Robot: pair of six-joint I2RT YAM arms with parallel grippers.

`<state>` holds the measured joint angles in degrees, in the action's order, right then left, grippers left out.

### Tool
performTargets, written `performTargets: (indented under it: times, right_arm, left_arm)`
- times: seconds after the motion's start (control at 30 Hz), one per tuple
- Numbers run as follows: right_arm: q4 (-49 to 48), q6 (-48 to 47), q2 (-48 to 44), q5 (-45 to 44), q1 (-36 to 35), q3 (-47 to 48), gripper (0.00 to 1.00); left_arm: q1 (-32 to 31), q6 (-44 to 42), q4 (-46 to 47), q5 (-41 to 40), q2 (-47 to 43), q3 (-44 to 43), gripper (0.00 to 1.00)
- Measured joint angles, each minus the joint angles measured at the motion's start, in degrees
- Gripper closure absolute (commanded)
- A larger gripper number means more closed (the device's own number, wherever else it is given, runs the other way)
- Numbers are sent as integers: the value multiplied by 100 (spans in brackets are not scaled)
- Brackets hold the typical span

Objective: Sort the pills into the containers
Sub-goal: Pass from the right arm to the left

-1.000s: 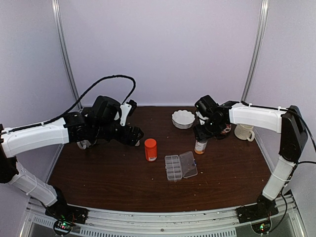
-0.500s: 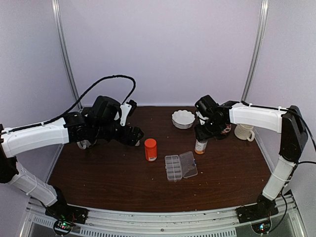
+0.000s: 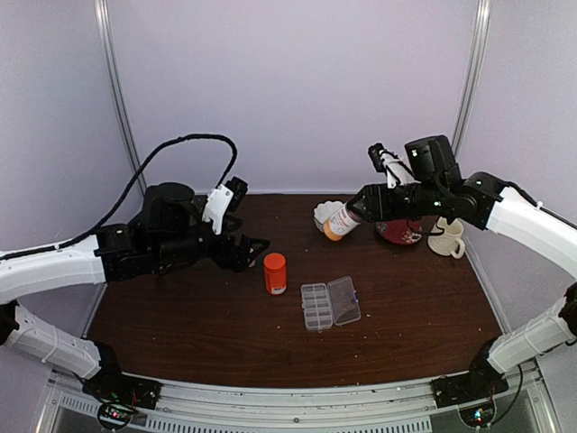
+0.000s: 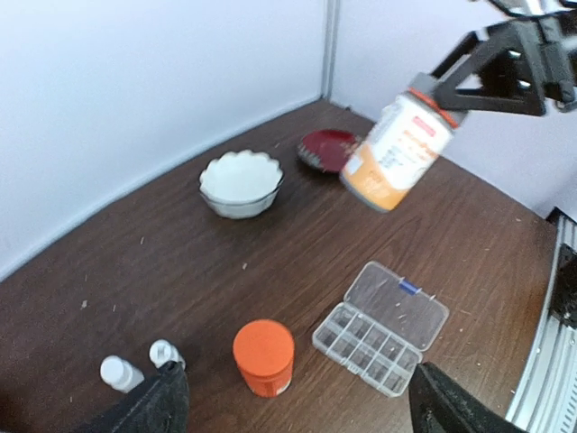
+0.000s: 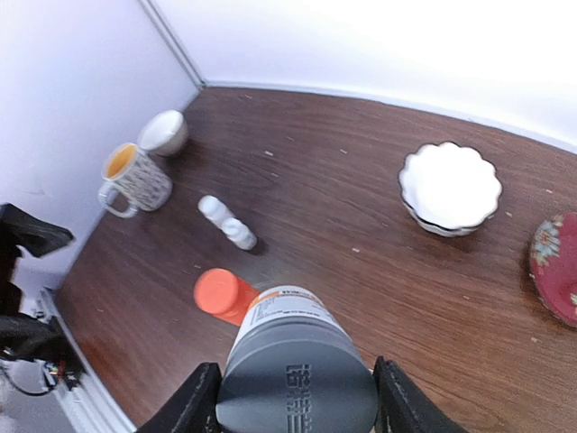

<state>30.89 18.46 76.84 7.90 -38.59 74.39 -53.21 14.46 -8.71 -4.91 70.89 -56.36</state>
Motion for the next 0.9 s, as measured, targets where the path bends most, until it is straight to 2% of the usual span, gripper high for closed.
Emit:
performTargets:
  times: [0.13, 0.33, 0.5, 0.57, 0.9]
  right_arm:
    - [-754, 481, -396, 898, -120, -326, 59]
    - [-1633, 1019, -431, 1882, -518, -411, 59]
    - [-2208, 1285, -398, 2396, -894, -411, 60]
    - [-2404, 1357, -352, 2544, -1005, -411, 61]
    - [-3292, 1864, -24, 2944, -1130, -417, 62]
  left_arm:
    - [-304, -846, 1189, 238, -673, 811, 2]
    - [-315, -2155, 2653, 647, -1185, 1801, 3]
    - [-319, -3032, 3128, 1123, -1246, 1845, 8]
    - [-343, -3169, 3276, 1156, -1257, 1845, 11]
    - [-380, -3510, 3674, 1322, -1294, 1880, 13]
